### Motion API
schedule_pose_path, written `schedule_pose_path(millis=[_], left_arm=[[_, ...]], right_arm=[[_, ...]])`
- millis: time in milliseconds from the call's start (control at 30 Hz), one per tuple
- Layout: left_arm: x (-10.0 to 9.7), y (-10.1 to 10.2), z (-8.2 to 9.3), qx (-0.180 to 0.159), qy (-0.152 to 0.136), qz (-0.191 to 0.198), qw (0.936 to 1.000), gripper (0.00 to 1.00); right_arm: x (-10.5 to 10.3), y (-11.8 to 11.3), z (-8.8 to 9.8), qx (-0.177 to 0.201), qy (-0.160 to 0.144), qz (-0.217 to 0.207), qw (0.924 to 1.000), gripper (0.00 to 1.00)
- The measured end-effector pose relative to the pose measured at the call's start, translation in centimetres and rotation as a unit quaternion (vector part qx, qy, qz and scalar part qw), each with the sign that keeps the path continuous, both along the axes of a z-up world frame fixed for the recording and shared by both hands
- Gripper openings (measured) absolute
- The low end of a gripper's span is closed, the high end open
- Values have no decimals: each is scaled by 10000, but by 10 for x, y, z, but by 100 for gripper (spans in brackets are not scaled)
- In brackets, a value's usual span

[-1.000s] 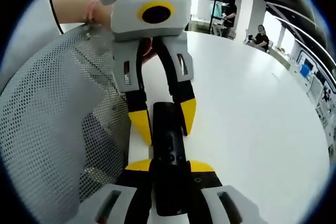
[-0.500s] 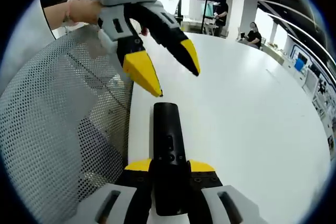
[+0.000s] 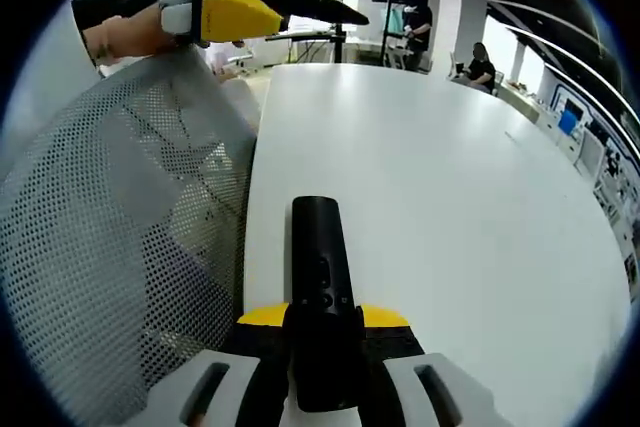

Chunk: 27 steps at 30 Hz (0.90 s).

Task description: Press the specified remote control buttons in sequence, fully releasing each button before pressing the next.

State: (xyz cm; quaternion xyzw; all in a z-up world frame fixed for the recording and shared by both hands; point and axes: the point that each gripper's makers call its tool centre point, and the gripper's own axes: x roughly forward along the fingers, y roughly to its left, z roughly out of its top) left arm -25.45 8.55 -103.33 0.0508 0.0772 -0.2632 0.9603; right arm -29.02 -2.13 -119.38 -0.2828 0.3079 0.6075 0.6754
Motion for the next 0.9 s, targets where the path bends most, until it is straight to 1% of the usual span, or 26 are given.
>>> schedule_pose_path(millis=[33, 67, 100, 133, 167, 200, 233, 267, 300, 333, 367, 400, 433, 500, 567, 600, 633, 700, 767, 800, 833, 900], left_arm=[[0, -2, 2, -149, -14, -31, 9999, 88], [1, -4, 4, -308, -9, 7, 9995, 93], [1, -4, 5, -325, -55, 14, 9995, 95], [1, -4, 5, -271, -140, 13, 9995, 97], [2, -2, 6, -119, -305, 106, 9994, 99], [3, 0, 9, -43, -460, 195, 9987, 100], [1, 0, 10, -103, -499, 194, 9985, 100], [3, 3, 19, -322, -684, 283, 9967, 100], [4, 7, 23, -451, -755, 388, 9954, 100], [5, 14, 30, -641, -870, 549, 9926, 100], [5, 17, 32, -679, -910, 606, 9917, 100], [6, 25, 36, -792, -1007, 797, 9886, 100], [6, 31, 36, -846, -1039, 935, 9866, 100], [7, 41, 31, -865, -957, 1175, 9847, 100], [10, 43, 27, -726, -898, 1243, 9855, 100], [10, 43, 26, -723, -850, 1241, 9860, 100], [11, 41, 23, -753, -760, 1207, 9869, 100], [11, 44, 14, -697, -524, 1313, 9875, 100], [12, 50, 10, -781, -415, 1415, 9860, 99], [13, 54, 9, -947, -335, 1526, 9832, 98], [13, 58, 9, -1032, -294, 1599, 9813, 98], [12, 63, 7, -1080, -244, 1656, 9800, 98]], right_arm=[[0, 0, 0, 4, 0, -5, 10000, 22], [0, 0, 0, 10, 1, -11, 10000, 22], [0, 0, 0, 15, 0, -13, 10000, 22], [0, 0, 0, 20, -1, -15, 10000, 22], [0, 0, 0, 29, -2, -22, 10000, 22], [0, 0, 0, 37, -3, -34, 10000, 22], [0, 0, 0, 42, -2, -43, 10000, 22], [0, 0, 0, 47, -14, -35, 10000, 22], [0, 0, 0, 61, -15, -48, 10000, 22], [0, 0, 1, 73, -19, -55, 10000, 22], [0, 0, 1, 79, -16, -65, 9999, 22], [0, 0, 1, 75, -16, -61, 10000, 22], [0, 1, 1, 44, -59, -51, 10000, 22], [0, 2, 1, -11, -80, -84, 9999, 21], [0, 1, 1, -17, -80, -29, 10000, 21], [0, 2, 1, -5, -61, 14, 10000, 21], [0, 1, 1, -15, -55, 47, 10000, 21], [1, 0, 1, -59, -57, 41, 10000, 21], [2, 0, 1, -112, -47, 18, 9999, 21], [4, 0, 1, -131, -25, 17, 9999, 21], [5, 0, 1, -134, -8, 16, 9999, 21], [9, -1, 1, -137, 11, 4, 9999, 21]])
